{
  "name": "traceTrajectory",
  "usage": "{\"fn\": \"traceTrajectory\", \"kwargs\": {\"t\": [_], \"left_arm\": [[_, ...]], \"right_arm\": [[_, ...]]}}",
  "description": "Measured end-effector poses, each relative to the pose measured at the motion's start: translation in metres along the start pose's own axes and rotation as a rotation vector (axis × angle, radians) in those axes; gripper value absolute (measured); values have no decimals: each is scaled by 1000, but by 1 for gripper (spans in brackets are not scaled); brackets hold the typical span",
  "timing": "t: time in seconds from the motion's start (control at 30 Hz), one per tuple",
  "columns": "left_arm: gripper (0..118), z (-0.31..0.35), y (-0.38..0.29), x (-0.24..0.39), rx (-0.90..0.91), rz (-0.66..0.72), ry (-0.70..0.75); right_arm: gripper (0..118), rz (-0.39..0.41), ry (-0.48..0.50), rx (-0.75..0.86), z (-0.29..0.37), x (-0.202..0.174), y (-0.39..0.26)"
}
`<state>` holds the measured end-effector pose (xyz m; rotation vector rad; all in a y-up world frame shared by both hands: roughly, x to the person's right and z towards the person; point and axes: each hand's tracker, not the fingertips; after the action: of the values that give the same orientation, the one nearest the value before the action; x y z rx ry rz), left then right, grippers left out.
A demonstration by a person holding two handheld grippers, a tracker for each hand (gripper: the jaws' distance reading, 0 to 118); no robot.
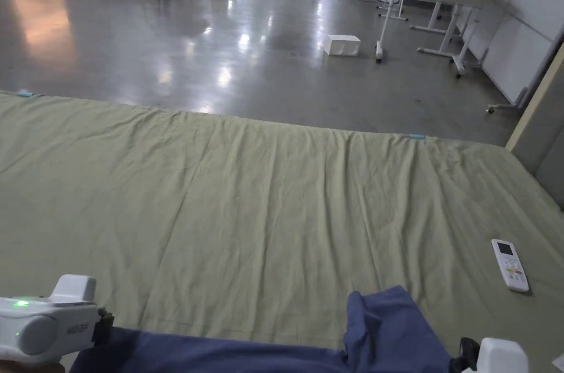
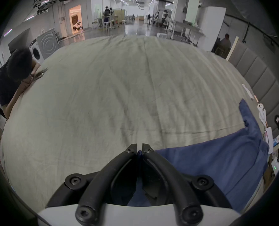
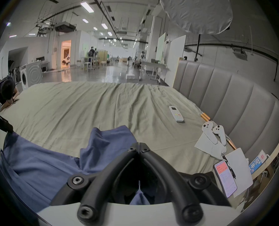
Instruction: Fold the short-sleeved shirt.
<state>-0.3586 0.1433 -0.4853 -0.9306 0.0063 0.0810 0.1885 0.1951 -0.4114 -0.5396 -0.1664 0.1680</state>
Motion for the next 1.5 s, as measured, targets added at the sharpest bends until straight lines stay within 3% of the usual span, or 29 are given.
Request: {"fn": "traceTrajectory", "kwargs": {"t": [0.1, 0.13, 0.23, 0.33, 0.53, 0.57, 0.7, 0.73, 0.77, 0.8, 0.93, 1.1, 1.5], "left_arm": [[5, 24, -2, 6, 46, 2, 0], [5, 30, -4, 7, 56, -3, 5], [5, 46, -8, 14, 74, -10, 9], [5, 52, -13, 18, 86, -22, 28], [5, 58, -19, 17, 86, 7, 42], [5, 58, -19, 17, 82, 8, 43], [5, 54, -19, 12, 74, 25, 47], [5, 54, -19, 12, 72, 19, 47], [5, 50, -20, 9, 72, 13, 52], [5, 49, -19, 9, 72, 11, 55], [5, 48, -17, 7, 67, 21, 56], [5, 54, -13, 8, 87, 8, 59], [5, 107, -26, -1, 164, 6, 35]], "right_arm": [[0, -16, 33, -154, -32, 14, 8], [2, 13, 48, -207, -48, 19, 13], [36, 28, 77, -362, -88, 28, 17], [54, 47, 127, -480, -128, 33, 14], [60, 35, 179, -586, -176, 26, 8], [59, 17, 212, -605, -182, 26, 6], [48, 38, 179, -628, -184, 17, 11], [37, 51, 187, -620, -182, 15, 12], [12, 55, 186, -604, -180, 12, 11], [0, 51, 197, -598, -179, 11, 10], [0, 57, 191, -565, -170, 9, 3], [0, -23, 221, -492, -133, 19, 12], [0, -6, 225, -303, -9, 53, 34]]}}
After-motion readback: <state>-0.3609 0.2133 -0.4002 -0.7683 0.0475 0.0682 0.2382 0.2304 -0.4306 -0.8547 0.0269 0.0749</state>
